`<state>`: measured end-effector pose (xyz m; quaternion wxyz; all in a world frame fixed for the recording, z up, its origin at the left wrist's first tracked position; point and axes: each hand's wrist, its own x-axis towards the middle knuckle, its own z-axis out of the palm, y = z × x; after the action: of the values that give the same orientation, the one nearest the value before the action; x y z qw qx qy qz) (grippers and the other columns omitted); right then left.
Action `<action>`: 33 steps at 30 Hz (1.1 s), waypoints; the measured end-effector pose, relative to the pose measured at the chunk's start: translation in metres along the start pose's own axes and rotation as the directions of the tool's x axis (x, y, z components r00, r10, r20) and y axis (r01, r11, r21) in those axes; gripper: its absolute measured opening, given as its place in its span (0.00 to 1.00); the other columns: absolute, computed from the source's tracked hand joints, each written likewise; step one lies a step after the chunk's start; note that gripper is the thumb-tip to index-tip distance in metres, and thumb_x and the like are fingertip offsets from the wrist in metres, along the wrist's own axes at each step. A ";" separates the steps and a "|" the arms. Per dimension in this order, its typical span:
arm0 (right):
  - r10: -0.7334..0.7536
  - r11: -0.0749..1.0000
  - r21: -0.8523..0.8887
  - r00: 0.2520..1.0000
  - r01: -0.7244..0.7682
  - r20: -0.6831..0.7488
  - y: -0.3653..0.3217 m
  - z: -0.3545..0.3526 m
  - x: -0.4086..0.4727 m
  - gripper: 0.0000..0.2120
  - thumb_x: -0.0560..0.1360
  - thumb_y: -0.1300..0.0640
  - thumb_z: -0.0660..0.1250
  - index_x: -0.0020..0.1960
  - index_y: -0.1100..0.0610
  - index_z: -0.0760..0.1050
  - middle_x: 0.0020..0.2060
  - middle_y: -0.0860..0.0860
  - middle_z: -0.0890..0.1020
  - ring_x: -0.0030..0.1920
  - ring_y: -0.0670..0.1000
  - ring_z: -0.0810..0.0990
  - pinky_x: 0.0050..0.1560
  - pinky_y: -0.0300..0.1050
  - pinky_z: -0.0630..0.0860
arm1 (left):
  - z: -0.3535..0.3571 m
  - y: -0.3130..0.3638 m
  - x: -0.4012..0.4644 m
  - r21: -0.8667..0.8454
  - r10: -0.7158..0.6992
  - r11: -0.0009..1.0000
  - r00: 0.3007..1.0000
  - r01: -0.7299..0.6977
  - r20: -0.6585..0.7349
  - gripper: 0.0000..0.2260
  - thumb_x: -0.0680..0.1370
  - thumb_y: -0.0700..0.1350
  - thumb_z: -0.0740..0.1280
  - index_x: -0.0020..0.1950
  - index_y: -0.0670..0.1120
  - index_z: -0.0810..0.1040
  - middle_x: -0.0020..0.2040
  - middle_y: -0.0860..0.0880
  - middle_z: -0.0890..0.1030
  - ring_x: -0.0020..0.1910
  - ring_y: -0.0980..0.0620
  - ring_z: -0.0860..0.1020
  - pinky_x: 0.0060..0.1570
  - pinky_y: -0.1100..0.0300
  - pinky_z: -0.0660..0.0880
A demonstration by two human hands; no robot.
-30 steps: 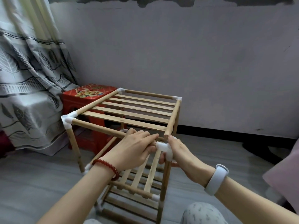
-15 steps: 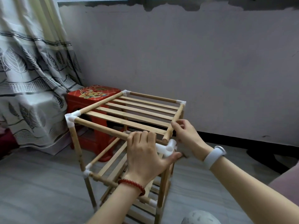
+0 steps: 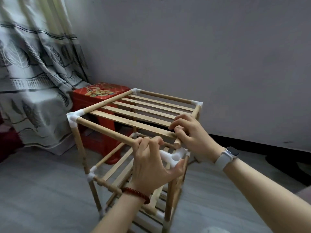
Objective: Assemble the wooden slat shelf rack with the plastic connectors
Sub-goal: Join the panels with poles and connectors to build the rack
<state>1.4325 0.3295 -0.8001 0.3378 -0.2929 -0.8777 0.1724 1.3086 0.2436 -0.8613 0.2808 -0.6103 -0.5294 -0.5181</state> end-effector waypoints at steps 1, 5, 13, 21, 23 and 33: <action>-0.047 0.999 0.016 0.999 0.046 0.012 -0.002 0.001 -0.001 0.16 0.75 0.48 0.55 0.45 0.53 0.79 0.48 0.43 0.72 0.57 0.45 0.69 0.65 0.52 0.64 | 0.000 -0.001 0.000 -0.004 0.010 1.000 1.000 -0.010 0.002 0.24 0.72 0.64 0.60 0.49 0.43 0.64 0.35 0.47 0.75 0.41 0.54 0.68 0.49 0.53 0.66; -0.123 0.992 0.042 0.976 0.117 0.178 -0.007 0.001 -0.003 0.17 0.75 0.42 0.50 0.33 0.44 0.72 0.45 0.44 0.71 0.54 0.33 0.65 0.71 0.49 0.51 | -0.002 -0.009 -0.003 -0.025 0.019 1.000 1.000 -0.018 0.024 0.22 0.66 0.59 0.65 0.50 0.44 0.64 0.34 0.48 0.76 0.38 0.54 0.69 0.51 0.54 0.66; -0.081 0.996 -0.017 0.971 0.087 0.225 -0.013 0.004 -0.002 0.19 0.76 0.45 0.52 0.34 0.52 0.75 0.45 0.44 0.71 0.53 0.31 0.62 0.66 0.39 0.47 | -0.030 -0.016 0.004 0.101 0.048 0.992 0.964 -0.077 0.262 0.15 0.69 0.58 0.62 0.34 0.47 0.74 0.29 0.52 0.72 0.33 0.52 0.70 0.45 0.53 0.67; -0.227 0.974 0.062 0.946 0.219 0.231 -0.009 0.004 -0.010 0.21 0.78 0.43 0.50 0.44 0.52 0.78 0.42 0.41 0.77 0.57 0.42 0.69 0.69 0.51 0.53 | -0.034 -0.015 0.010 0.073 0.131 0.985 0.950 -0.158 0.282 0.16 0.72 0.57 0.63 0.30 0.49 0.72 0.27 0.55 0.71 0.31 0.56 0.69 0.43 0.56 0.65; -0.227 0.974 0.048 0.936 0.222 0.269 -0.008 0.004 -0.013 0.15 0.78 0.44 0.49 0.45 0.44 0.74 0.43 0.40 0.75 0.58 0.42 0.67 0.69 0.53 0.52 | -0.034 -0.020 0.005 0.035 0.128 0.990 0.969 -0.138 0.209 0.15 0.71 0.55 0.64 0.29 0.48 0.71 0.26 0.54 0.70 0.31 0.56 0.68 0.43 0.55 0.65; -0.323 0.945 0.085 0.870 0.315 0.371 -0.006 0.003 -0.019 0.13 0.75 0.37 0.57 0.54 0.41 0.71 0.47 0.41 0.73 0.61 0.44 0.66 0.72 0.58 0.48 | -0.036 -0.038 0.000 -0.013 0.197 0.980 0.970 -0.198 0.141 0.23 0.78 0.60 0.56 0.29 0.47 0.70 0.26 0.51 0.69 0.32 0.56 0.65 0.42 0.56 0.66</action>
<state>1.4397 0.3124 -0.8082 0.1881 -0.1013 -0.9607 0.1775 1.2606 0.2223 -0.8583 0.2931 -0.6949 -0.4849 -0.4428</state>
